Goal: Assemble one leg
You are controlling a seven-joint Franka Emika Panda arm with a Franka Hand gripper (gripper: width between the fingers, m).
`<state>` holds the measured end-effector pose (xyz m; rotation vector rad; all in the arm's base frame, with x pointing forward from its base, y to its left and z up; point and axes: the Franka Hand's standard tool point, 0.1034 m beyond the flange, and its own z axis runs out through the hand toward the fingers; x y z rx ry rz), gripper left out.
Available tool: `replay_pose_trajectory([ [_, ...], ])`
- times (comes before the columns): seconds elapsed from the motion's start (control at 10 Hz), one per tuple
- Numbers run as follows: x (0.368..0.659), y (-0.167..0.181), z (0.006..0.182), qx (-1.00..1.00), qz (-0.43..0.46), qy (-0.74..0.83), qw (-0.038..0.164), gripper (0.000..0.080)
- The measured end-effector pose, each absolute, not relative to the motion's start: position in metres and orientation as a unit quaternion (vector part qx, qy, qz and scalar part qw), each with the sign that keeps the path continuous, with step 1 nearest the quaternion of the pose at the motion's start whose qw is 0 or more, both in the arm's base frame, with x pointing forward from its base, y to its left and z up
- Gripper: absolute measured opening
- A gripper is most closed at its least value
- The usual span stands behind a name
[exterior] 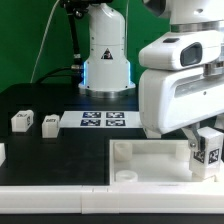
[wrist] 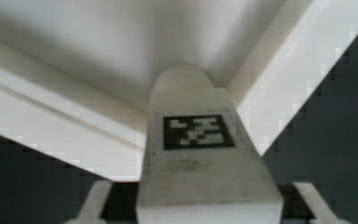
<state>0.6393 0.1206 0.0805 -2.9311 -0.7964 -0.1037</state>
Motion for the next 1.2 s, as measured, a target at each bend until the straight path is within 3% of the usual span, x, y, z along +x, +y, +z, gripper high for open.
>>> replay_pose_trajectory([
  [0.3, 0.6394, 0.1200, 0.0804, -0.976, -0.031, -0.207, 0.053, 0.0290],
  [1.2, 0.6397, 0.1118, 0.0792, -0.944, -0.008, 0.324, 0.066, 0.0291],
])
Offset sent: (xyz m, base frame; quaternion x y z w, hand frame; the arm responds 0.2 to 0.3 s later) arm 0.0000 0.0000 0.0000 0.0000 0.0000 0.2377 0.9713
